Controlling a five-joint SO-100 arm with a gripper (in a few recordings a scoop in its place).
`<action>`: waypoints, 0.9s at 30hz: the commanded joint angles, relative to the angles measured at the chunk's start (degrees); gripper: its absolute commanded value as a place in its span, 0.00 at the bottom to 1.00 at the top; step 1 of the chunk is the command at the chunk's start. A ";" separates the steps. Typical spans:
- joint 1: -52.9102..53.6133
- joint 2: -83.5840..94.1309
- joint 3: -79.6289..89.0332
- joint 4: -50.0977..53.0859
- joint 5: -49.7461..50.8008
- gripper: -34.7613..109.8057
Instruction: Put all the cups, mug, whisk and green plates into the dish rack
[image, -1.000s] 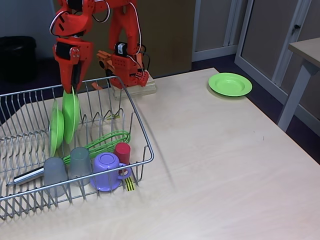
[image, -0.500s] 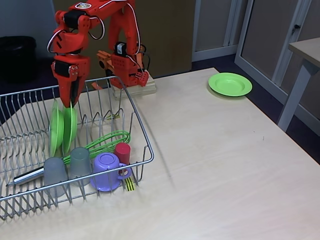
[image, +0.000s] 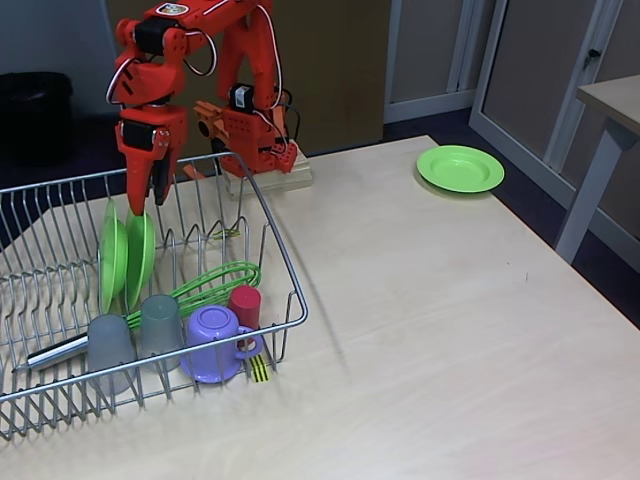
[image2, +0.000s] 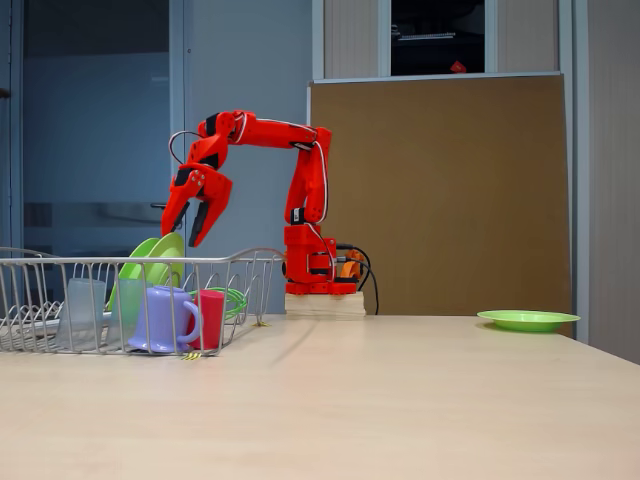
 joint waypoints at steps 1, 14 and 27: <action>-2.11 5.80 -2.64 3.87 -0.44 0.36; -4.13 9.40 -1.14 4.04 -0.35 0.34; 1.58 -3.16 -1.23 -4.92 -6.50 0.32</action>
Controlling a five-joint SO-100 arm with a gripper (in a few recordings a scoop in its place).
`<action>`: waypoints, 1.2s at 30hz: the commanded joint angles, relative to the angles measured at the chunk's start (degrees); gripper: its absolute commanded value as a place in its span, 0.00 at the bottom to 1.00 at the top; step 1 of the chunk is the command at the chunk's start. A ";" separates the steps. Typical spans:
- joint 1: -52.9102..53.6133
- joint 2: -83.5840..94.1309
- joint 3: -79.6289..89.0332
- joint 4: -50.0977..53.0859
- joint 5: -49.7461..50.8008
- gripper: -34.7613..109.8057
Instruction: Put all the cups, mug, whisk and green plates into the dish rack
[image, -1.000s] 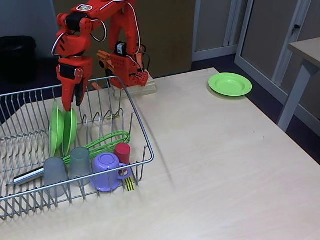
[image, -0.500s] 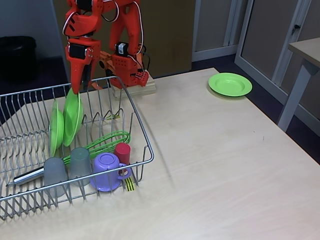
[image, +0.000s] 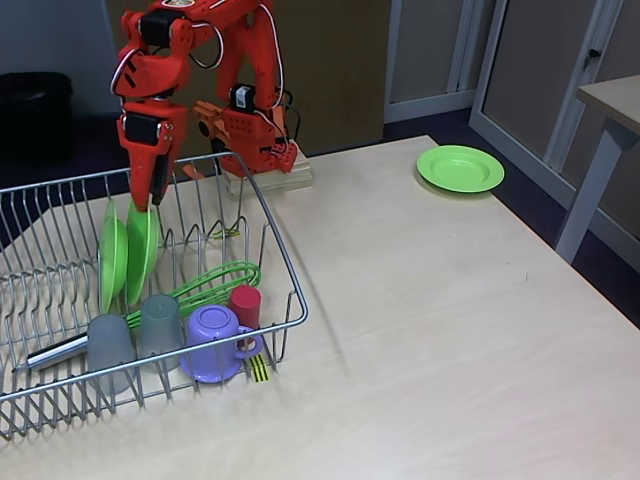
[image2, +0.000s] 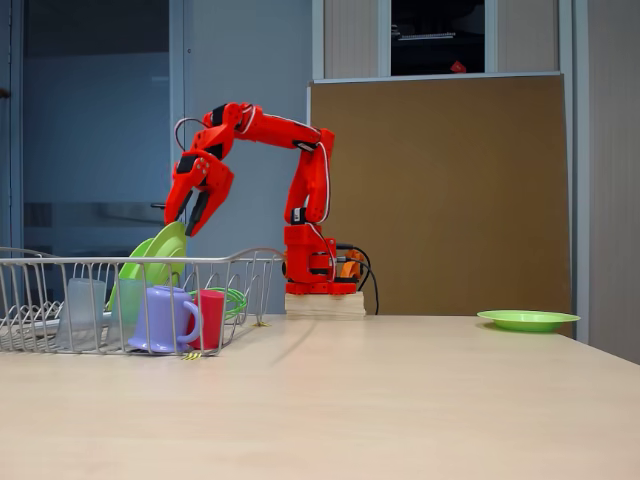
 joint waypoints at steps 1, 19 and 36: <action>1.85 -2.46 -0.18 -1.32 -2.72 0.32; 1.14 -3.25 -4.83 0.09 -9.32 0.48; -55.72 18.63 8.35 14.15 56.43 0.41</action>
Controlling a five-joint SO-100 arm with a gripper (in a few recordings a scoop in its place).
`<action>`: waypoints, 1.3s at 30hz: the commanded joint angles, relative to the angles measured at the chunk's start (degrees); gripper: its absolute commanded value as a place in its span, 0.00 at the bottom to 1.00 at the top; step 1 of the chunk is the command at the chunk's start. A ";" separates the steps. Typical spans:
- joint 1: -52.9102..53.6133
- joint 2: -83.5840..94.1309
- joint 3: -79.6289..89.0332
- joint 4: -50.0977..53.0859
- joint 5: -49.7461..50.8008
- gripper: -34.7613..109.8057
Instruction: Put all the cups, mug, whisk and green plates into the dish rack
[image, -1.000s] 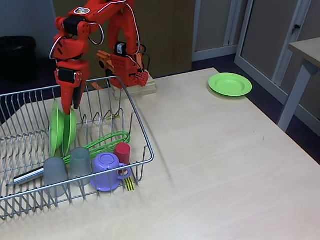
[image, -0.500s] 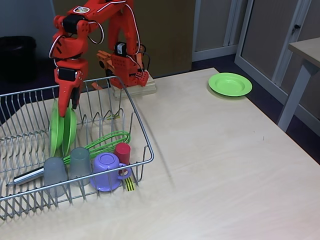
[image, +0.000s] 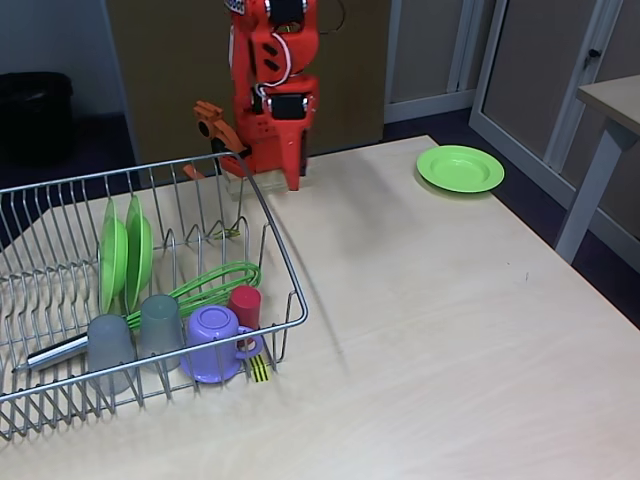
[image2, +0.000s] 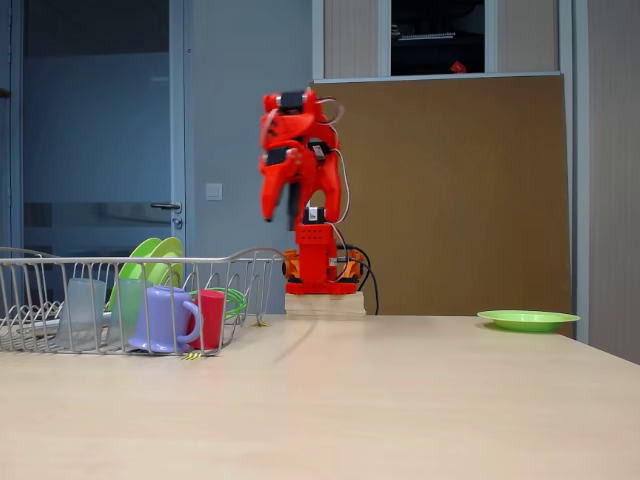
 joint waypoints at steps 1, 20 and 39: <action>-12.92 2.81 2.37 -1.93 18.63 0.41; -58.10 -16.70 9.40 -27.16 72.86 0.42; -70.58 -43.77 -8.61 -42.36 89.30 0.47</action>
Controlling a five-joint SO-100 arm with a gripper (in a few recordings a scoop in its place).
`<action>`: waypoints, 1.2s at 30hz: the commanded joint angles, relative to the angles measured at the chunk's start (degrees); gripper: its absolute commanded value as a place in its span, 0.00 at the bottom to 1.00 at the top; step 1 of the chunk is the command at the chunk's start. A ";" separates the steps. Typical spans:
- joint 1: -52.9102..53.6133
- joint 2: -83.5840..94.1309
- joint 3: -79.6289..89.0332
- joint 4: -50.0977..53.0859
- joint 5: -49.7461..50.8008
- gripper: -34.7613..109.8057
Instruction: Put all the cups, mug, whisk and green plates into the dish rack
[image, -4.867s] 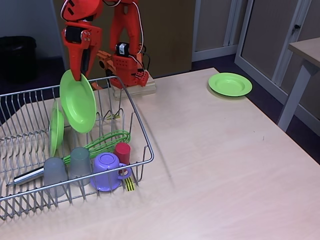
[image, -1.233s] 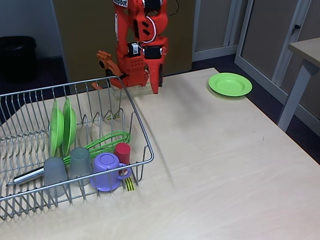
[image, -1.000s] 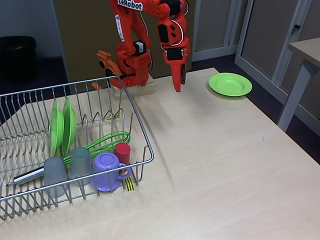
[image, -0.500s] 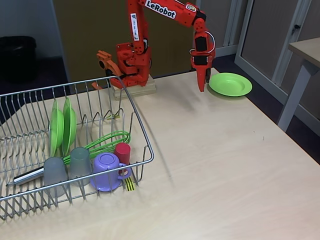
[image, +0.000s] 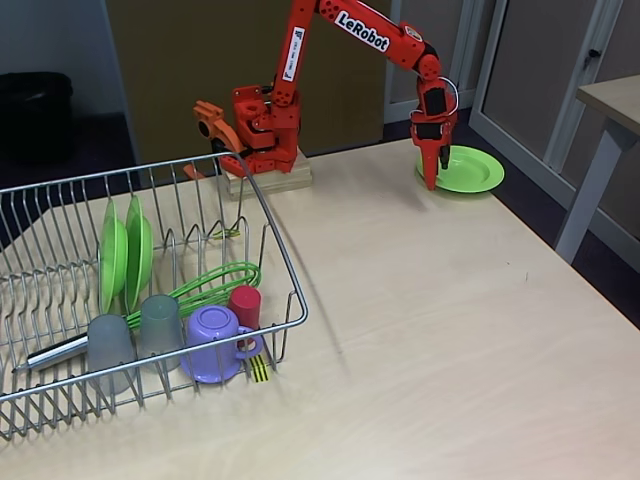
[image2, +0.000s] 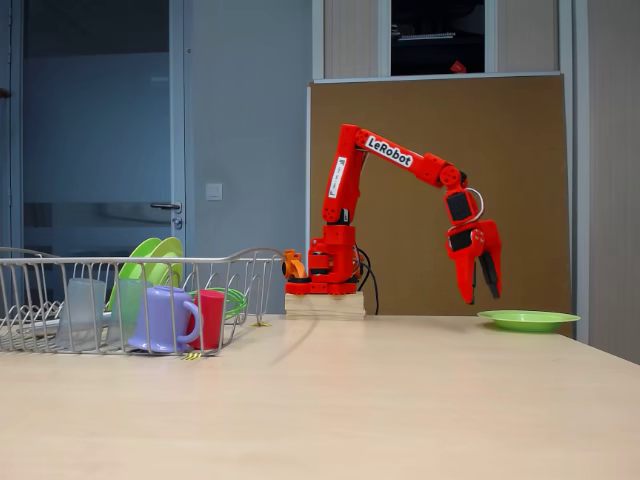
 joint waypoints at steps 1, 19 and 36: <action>-2.02 -1.49 -3.69 -1.49 3.52 0.47; -3.78 -10.11 -2.02 -10.46 5.54 0.39; 1.93 -2.02 -3.25 7.56 -5.89 0.24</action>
